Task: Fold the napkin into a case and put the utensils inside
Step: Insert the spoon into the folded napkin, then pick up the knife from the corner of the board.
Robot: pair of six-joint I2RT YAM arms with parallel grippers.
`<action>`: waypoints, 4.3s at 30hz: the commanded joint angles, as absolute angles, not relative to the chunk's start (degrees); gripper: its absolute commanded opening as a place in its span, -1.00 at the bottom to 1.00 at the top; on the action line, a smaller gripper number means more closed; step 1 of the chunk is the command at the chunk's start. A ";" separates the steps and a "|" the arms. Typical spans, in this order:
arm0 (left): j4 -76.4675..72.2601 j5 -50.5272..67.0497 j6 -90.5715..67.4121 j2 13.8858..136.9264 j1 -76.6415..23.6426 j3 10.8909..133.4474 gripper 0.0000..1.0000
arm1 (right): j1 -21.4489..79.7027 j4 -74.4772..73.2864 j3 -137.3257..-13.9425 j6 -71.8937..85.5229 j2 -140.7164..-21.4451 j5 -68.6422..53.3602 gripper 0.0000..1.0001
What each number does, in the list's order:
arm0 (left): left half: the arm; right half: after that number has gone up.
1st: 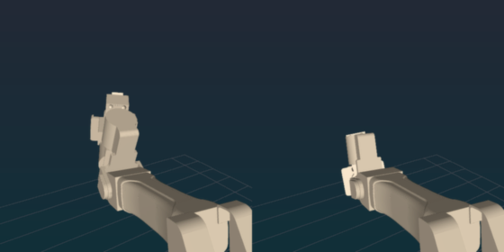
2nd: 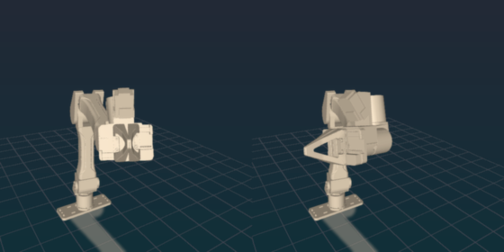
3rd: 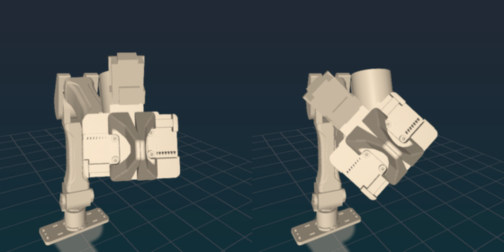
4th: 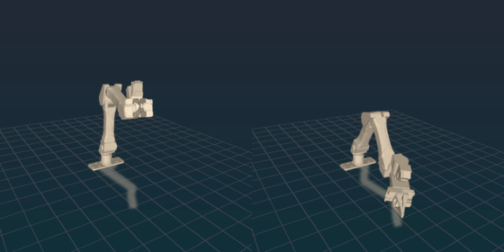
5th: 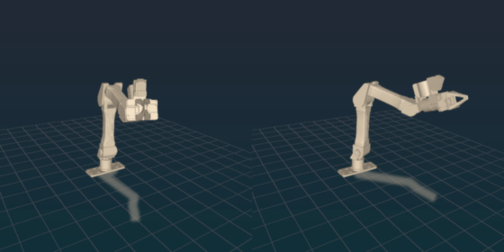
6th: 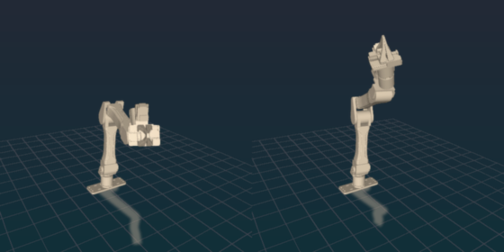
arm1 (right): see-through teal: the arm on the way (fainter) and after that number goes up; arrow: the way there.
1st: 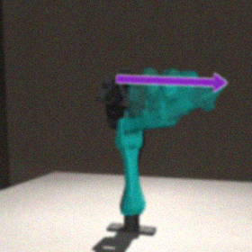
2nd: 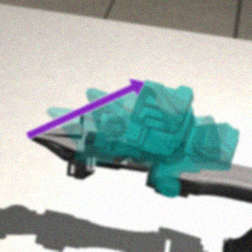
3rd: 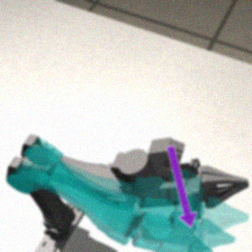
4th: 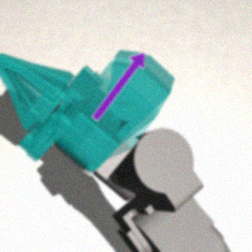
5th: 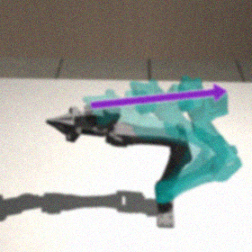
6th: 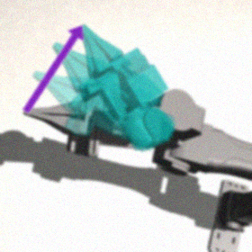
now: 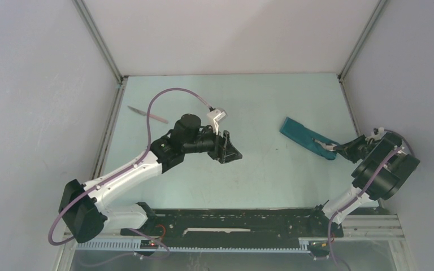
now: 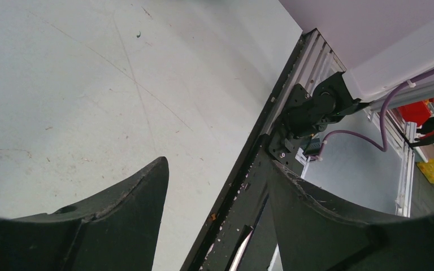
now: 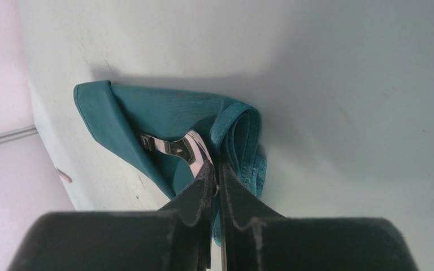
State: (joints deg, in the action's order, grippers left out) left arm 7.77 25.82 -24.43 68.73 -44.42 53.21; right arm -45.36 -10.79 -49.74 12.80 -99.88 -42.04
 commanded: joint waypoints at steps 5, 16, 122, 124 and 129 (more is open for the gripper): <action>5.05 27.10 -25.24 68.62 -43.84 52.65 0.41 | -43.92 -7.16 -52.64 16.57 -100.59 -41.76 -0.80; 4.76 27.37 -25.30 68.63 -43.60 52.32 0.41 | -42.69 -6.19 -53.23 18.64 -101.52 -40.57 -0.74; 71.01 -15.56 -79.76 139.75 2.53 122.83 -0.04 | 13.99 -36.48 -53.78 20.96 -60.11 -19.31 0.99; 70.90 -15.74 -79.56 140.30 2.92 122.87 -0.24 | 13.45 -36.19 -53.79 21.45 -59.96 -19.54 0.99; 70.08 -15.87 -77.37 140.33 3.82 123.68 -0.77 | 12.66 -37.82 -55.03 20.59 -59.26 -18.14 0.99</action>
